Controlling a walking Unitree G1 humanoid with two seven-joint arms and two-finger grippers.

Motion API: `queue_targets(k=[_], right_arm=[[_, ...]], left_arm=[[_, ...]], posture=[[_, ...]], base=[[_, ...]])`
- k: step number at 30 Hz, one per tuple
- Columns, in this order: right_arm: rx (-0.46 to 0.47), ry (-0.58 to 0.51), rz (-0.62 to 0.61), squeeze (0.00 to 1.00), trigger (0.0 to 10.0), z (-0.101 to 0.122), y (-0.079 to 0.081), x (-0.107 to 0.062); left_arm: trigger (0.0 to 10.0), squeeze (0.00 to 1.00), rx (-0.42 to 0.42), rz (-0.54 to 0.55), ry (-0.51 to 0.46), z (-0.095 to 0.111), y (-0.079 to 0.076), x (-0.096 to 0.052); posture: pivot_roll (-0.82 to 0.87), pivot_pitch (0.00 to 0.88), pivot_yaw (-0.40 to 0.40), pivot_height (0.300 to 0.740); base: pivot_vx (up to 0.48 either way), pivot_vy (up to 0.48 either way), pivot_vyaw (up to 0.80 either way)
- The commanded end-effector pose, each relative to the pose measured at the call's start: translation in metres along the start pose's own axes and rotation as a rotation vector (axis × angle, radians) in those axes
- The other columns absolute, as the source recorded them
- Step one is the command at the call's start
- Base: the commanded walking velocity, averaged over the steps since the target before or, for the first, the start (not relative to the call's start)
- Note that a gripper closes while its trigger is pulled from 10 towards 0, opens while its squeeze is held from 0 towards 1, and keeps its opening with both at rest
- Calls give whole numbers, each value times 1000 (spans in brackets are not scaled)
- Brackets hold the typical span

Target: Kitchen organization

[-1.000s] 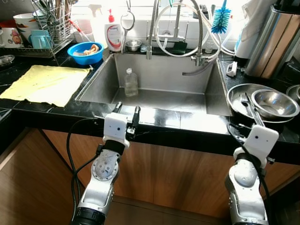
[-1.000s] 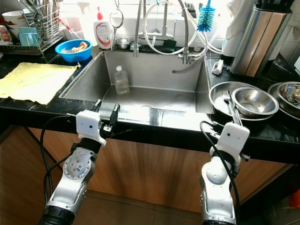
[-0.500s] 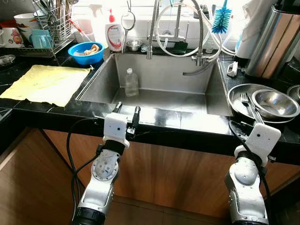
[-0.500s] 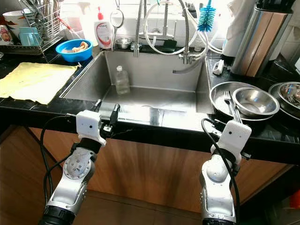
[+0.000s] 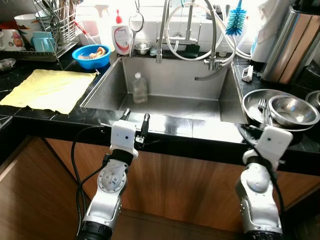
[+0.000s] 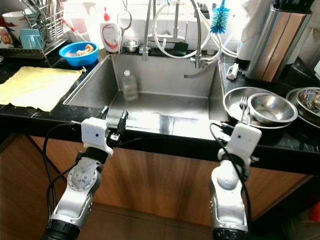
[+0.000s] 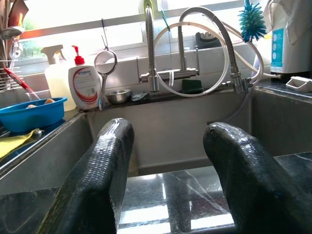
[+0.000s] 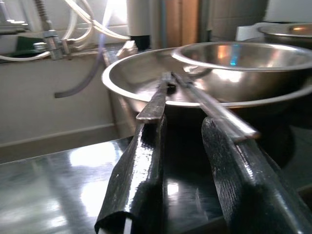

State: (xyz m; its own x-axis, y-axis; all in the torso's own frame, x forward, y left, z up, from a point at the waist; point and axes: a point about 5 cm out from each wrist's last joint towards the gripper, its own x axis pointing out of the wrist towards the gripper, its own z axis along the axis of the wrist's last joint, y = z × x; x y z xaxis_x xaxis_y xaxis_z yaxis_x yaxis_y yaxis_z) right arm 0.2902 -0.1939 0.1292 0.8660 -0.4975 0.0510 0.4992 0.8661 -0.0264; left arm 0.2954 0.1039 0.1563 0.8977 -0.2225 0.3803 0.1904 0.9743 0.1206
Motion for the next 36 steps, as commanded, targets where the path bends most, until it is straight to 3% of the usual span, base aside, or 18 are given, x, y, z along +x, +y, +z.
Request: queue_targets(k=[1,16,25,36], right_arm=[[6,-2,15,0,10000,2,5,1],[-18,-13,-39,0,10000,3,-3,3],[9,8,46,0,10000,0,10,0],[3,49,84,0,10000,-7,14,-1]], left_arm=[[10000,0,8,-7,16,-2,-1,-1],[10000,0,7,-12,20,-3,-1,-1],[10000,0,8,-18,23,-4,-2,-1],[10000,0,6,-25,31,-5,-3,-3]], posture=[[-110,0,32,740],[-107,0,33,740],[-105,0,34,740],[-108,0,37,740]], base=[[0,0,0],[0,0,0],[0,0,0],[0,0,0]])
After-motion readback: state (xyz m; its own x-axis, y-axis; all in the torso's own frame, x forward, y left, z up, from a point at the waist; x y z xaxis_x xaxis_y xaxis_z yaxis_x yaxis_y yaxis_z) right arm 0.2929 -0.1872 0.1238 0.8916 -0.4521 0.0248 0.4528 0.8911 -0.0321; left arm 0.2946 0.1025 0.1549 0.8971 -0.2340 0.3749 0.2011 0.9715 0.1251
